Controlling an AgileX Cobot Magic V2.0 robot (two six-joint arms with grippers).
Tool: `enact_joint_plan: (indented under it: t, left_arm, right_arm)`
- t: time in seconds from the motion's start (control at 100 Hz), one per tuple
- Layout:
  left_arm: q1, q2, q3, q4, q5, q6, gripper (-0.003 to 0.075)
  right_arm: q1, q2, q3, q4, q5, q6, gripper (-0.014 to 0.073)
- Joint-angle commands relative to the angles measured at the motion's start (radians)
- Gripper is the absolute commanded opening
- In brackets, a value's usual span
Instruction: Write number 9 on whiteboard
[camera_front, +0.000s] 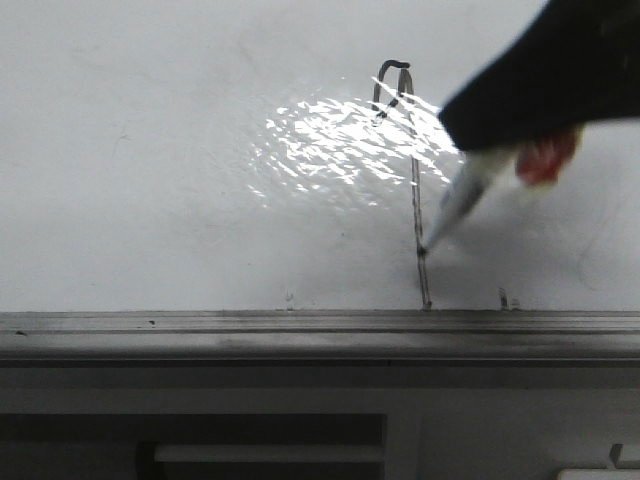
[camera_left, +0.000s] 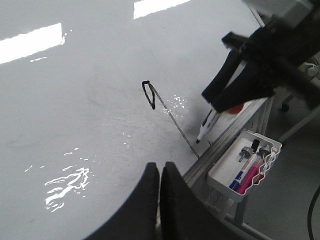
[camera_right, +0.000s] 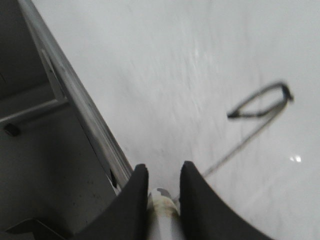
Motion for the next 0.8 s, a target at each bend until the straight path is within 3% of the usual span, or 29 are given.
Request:
enact_joint_plan:
  t: [0.0,0.11,0.23,0.28,0.35,0.51,0.64,0.79]
  left_arm:
    - [0.002,0.011,-0.027,-0.026,-0.064,-0.006,-0.0017]
    - [0.000,0.040,-0.027,-0.026,-0.029,-0.006,0.0090]
    - [0.000,0.124,-0.038,-0.064,0.021,-0.006,0.0347]
    - [0.000,0.167,-0.044,-0.118,0.030,0.000,0.0405]
    - [0.000,0.235,-0.060,-0.212,0.067,0.092,0.0400]
    - [0.000,0.396,-0.078,-0.505,0.148,0.479,0.0355]
    - [0.000,0.485,-0.091,-0.609,0.165,0.685,0.0354]
    - [0.000,0.562,-0.128,-0.673,0.242,0.825,0.0354]
  right_arm:
    - [0.042,-0.066,-0.124,-0.007,0.047,-0.016,-0.0041]
    - [0.092,-0.079,-0.209,-0.013,0.171,-0.016,-0.0041]
    - [0.126,-0.071,-0.240,-0.015,0.245,-0.023,-0.0041]
    - [0.140,-0.067,-0.240,-0.015,0.258,-0.044,-0.0042]
    - [0.160,-0.051,-0.234,-0.011,0.273,-0.112,-0.0041]
    - [0.221,-0.004,-0.230,-0.011,0.283,-0.172,-0.0041]
    - [0.270,0.038,-0.230,-0.011,0.274,-0.201,-0.0041]
    - [0.328,0.069,-0.230,-0.011,0.196,-0.201,-0.0041]
